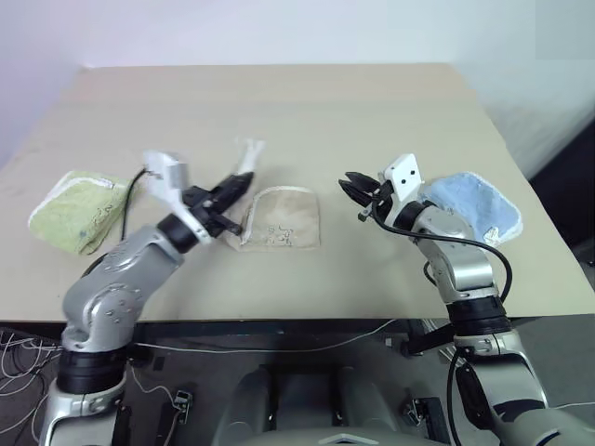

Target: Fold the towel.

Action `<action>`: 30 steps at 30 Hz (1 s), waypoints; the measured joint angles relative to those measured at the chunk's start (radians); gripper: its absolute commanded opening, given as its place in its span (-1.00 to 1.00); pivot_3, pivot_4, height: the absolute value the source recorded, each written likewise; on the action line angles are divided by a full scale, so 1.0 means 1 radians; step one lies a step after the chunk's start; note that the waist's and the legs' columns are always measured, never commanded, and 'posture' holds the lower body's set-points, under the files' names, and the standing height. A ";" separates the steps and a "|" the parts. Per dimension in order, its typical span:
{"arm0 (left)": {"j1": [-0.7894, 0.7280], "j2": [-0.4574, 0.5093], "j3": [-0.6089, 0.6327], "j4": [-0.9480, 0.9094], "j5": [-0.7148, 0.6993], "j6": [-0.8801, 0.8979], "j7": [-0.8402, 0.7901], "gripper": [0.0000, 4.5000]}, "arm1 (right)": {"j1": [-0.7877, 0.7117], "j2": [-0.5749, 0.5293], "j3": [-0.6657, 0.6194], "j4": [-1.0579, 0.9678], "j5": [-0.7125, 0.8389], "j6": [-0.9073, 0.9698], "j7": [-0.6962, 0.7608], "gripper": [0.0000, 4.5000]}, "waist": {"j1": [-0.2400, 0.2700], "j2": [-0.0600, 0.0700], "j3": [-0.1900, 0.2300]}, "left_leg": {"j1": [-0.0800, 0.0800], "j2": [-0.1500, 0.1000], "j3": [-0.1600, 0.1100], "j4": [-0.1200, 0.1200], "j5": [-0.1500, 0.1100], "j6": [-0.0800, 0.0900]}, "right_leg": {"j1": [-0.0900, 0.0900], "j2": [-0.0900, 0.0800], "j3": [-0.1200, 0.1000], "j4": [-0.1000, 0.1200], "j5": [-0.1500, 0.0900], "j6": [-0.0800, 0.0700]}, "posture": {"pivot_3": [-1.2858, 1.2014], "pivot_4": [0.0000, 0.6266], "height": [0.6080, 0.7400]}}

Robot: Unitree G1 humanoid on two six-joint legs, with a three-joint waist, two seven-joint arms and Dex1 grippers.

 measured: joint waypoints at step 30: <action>-0.022 -0.167 -0.007 0.091 0.295 0.071 -0.116 1.00 | 0.048 -0.015 -0.016 -0.126 0.033 0.073 -0.010 -0.99 | 0.001 0.001 0.001 | -0.001 0.000 0.000 0.001 0.000 0.000 | -0.001 0.000 0.000 0.000 0.000 0.000 | 0.03 -0.52 1.00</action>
